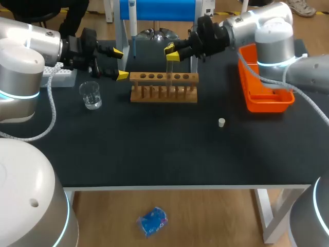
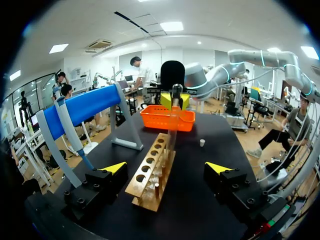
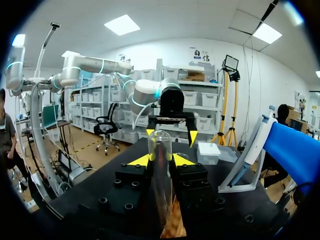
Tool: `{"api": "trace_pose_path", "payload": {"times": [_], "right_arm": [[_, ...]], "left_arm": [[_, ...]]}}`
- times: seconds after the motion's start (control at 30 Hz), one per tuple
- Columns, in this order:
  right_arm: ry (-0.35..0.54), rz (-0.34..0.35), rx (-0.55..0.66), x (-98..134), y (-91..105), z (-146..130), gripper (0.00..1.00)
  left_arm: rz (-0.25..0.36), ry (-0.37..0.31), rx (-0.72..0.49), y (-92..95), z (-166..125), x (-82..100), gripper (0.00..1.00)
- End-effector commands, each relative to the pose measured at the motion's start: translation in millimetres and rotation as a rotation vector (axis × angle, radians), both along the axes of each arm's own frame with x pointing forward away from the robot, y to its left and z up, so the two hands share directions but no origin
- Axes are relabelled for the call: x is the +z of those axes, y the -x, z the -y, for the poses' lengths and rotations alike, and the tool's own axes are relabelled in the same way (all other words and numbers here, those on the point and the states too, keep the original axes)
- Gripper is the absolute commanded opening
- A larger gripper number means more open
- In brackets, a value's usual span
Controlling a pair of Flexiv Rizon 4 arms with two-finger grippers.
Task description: Invert the test tube, pick up the pipette, mount the tip to pipette, aspirate from beaker and dispense into the tube, eject the tip, return the pipette, and cap with the stopper.
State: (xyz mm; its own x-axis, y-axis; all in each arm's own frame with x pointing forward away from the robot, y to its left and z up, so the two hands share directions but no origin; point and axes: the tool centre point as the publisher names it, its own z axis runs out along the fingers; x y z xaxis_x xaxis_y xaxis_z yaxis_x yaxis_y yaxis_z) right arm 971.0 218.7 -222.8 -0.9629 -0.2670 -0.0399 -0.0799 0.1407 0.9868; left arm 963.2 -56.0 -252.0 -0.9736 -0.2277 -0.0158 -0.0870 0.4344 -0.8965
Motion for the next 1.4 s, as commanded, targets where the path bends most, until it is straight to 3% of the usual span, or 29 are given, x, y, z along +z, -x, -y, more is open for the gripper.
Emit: {"api": "trace_pose_path", "payload": {"times": [0.03, 0.5, 0.73, 0.9, 1.23, 1.3, 1.33, 1.4], "right_arm": [[0.007, 0.005, 0.001, 7, 2.0, 3, 0.0], [-0.018, -0.005, -0.011, 37, 7.5, 9, 0.0], [0.005, -0.092, -0.011, 53, 18.2, 14, 0.0], [-0.013, -0.24, -0.023, 60, 31.3, 19, 0.0], [-0.013, -0.24, -0.023, 60, 31.3, 19, 0.0], [-0.013, -0.24, -0.023, 60, 31.3, 19, 0.0], [0.011, -0.274, -0.015, 60, 32.3, 22, 0.0], [0.02, -0.423, 0.002, 60, 33.7, 24, 0.0]], "left_arm": [[-0.002, -0.001, -0.002, -0.8, 0, 0.0, 1.0], [-0.002, -0.001, -0.002, -0.8, 0, 0.0, 1.0], [-0.002, -0.001, -0.002, -0.8, 0, 0.0, 1.0], [-0.002, -0.001, -0.002, -0.8, 0, 0.0, 1.0], [-0.002, -0.001, -0.002, -0.8, 0, 0.0, 1.0], [0.157, -0.033, -0.027, 4.6, 2, 8.8, 1.0], [0.237, -0.046, -0.024, 9.0, 4, 12.8, 1.0], [0.395, -0.016, -0.071, 21.8, 8, 21.3, 1.0]]}}
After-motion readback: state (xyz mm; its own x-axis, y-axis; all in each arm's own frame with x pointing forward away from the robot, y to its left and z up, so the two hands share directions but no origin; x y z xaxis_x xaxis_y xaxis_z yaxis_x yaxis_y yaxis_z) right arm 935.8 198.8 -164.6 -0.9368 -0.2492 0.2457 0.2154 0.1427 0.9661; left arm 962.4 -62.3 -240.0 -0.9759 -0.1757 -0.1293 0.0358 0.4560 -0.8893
